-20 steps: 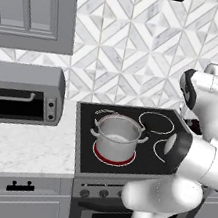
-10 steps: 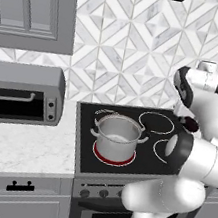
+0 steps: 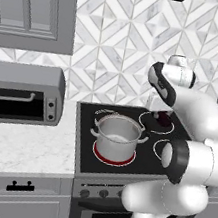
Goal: Put the eggplant and eggplant in the pot. Retrieve the spatula and lightly stir the vegetables in the pot.
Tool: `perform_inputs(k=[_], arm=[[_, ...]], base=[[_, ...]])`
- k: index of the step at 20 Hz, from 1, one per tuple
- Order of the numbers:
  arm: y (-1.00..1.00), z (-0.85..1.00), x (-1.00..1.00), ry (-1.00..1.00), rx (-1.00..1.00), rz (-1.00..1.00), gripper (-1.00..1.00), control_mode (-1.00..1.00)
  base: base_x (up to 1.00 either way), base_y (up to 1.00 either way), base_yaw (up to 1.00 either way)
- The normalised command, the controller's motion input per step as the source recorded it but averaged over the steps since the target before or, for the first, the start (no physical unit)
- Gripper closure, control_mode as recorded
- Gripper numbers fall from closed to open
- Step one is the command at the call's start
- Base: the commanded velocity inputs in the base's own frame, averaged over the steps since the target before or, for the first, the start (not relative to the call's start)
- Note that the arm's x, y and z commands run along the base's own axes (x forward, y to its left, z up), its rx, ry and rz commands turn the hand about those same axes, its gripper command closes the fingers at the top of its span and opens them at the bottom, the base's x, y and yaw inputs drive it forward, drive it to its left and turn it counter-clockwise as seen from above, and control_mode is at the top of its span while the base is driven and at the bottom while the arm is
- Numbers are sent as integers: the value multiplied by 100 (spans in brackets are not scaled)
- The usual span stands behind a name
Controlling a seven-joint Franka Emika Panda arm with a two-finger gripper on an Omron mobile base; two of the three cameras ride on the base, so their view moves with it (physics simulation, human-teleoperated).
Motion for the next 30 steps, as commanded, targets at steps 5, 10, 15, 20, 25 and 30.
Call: perform_inputs(k=[5, 10, 15, 20, 25, 30], arm=[[95, -17, 28, 0, -1, 0, 100, -100], [88, -25, 30, 0, -1, -1, 100, -100], [36, -33, 32, 4, 0, -1, 100, -100], [0, -52, 27, 1, 0, 0, 100, -100], [1, -38, 3, 0, 0, 0, 100, -100], [3, -28, 0, 0, 0, 0, 100, -100]], base=[[0, 0, 0], [0, 0, 0], [0, 0, 0], [0, 0, 0], [0, 0, 0], [0, 0, 0]])
